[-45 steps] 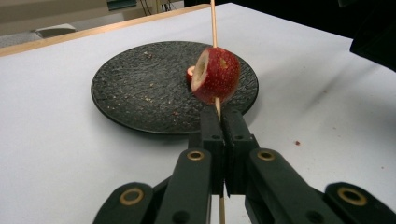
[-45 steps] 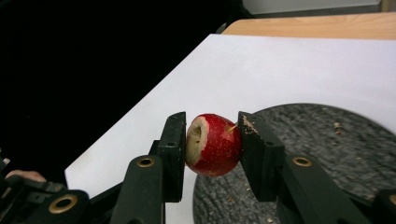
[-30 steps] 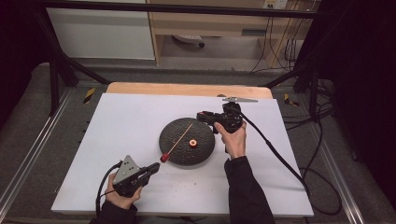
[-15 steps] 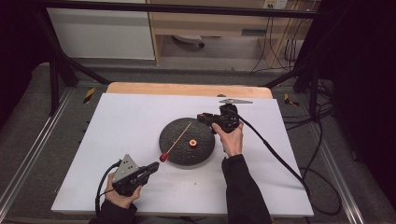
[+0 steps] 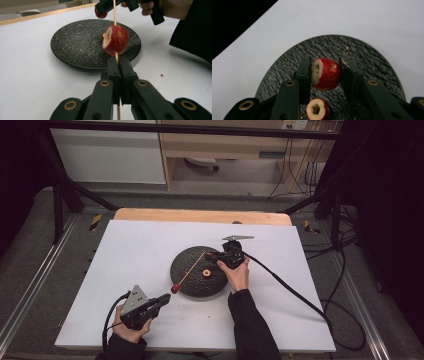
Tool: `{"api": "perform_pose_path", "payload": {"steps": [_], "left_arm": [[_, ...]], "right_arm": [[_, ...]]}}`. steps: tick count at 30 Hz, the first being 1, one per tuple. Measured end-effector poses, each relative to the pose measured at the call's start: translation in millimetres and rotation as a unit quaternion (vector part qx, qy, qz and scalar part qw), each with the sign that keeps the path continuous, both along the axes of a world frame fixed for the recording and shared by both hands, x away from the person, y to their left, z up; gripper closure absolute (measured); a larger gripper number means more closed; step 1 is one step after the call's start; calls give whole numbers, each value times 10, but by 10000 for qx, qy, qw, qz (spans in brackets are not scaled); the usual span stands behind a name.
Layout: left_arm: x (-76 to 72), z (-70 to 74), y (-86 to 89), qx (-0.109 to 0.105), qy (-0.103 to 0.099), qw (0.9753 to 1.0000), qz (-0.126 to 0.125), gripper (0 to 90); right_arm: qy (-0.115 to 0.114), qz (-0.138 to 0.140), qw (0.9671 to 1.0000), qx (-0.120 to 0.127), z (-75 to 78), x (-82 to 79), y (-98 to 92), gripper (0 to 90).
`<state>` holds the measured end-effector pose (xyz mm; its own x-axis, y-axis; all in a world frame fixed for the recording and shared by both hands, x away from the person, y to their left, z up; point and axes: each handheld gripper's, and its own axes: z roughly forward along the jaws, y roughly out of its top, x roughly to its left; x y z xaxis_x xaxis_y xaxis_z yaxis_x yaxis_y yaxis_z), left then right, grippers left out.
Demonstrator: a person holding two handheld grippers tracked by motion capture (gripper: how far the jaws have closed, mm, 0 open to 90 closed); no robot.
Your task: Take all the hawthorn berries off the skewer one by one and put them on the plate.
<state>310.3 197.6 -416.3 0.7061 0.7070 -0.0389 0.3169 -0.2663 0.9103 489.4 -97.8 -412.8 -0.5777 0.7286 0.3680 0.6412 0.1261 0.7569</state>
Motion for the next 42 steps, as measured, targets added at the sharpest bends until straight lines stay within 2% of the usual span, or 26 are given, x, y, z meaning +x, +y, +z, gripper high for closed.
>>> {"api": "perform_pose_path", "payload": {"steps": [9,17,21,26,34,39,42], "left_arm": [[5,-6,-4,8,18,10000,-3,885],[6,-11,-10,5,29,10000,-10,885],[10,-15,-9,7,38,10000,-10,885],[13,-18,-9,21,37,10000,-3,885],[18,-22,-9,21,45,10000,15,884],[20,-25,-12,38,44,10000,24,885],[22,-23,-10,39,36,10000,35,885]], "right_arm": [[221,-3,9995,-234,-257,43,95,644],[286,-9,9990,-342,-333,49,118,637],[307,-35,9989,-356,-341,48,123,594],[182,-47,9990,-404,-281,19,108,469],[-120,61,9993,-359,-60,-136,73,285],[-230,236,9993,-192,84,-292,38,165],[-221,399,9989,-86,129,-403,35,115]]}}
